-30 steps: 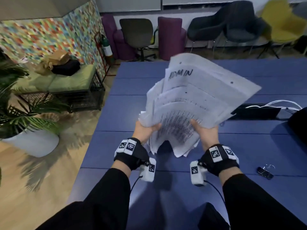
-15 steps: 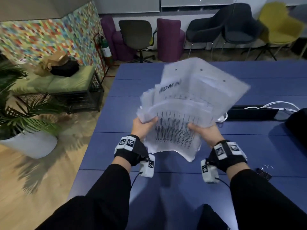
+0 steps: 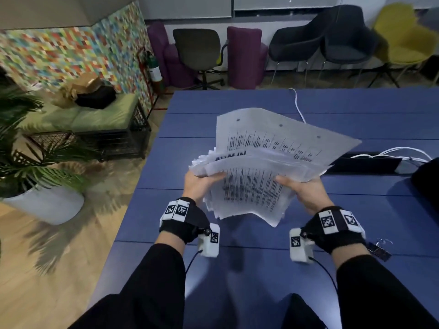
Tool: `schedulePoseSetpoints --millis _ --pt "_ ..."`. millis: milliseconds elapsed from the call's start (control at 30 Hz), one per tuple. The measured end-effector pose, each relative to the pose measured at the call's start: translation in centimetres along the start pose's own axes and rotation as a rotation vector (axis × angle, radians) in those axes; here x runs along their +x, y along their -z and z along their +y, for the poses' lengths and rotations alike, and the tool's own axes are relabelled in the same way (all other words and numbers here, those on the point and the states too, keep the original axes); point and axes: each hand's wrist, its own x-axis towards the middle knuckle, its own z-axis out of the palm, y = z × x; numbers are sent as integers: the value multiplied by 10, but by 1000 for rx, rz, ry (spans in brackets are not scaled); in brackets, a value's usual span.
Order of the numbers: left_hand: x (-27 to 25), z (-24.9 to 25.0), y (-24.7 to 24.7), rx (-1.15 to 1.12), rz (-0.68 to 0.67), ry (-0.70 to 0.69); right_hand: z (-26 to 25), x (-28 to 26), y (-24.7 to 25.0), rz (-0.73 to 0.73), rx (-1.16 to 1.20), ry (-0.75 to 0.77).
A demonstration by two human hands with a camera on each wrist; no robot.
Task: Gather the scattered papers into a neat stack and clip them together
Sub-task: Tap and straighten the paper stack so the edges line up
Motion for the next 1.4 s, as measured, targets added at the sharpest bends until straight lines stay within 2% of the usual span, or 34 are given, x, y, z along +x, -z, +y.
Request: schedulePoseSetpoints --millis 100,200,267,367,467,567,700,833,1067,1133,1233,1267,1333,1400 --pt "-1 4 -7 -44 19 -13 8 5 -6 4 66 -18" --pt "-4 11 -18 -98 84 -49 0 7 -15 115 50 84" --pt "-8 16 -18 -100 104 -126 -13 6 -15 170 49 161" --pt "-15 17 -17 -101 66 -198 -18 -1 -10 130 36 219" --pt "-19 8 -18 -168 46 -157 -2 -8 -7 47 -3 159" --pt "-20 13 -17 -216 70 -214 2 -7 -2 8 4 146" --pt "-16 31 -19 -137 95 -385 3 1 0 -46 -20 141" --pt "-10 41 -27 -89 179 -444 9 8 -3 -64 6 138" --pt "2 47 -26 112 118 -595 18 16 -1 -64 -14 103" --pt "6 43 -26 115 191 -578 19 19 0 -45 -15 104" --pt "17 30 -17 -60 400 -401 20 22 1 -6 -9 65" --pt "18 29 -16 -108 425 -347 20 23 1 -12 -11 52" --pt "17 31 -19 -158 346 -294 22 25 -3 -24 -26 41" --pt "13 39 -26 -182 250 -307 25 27 -8 8 -10 30"
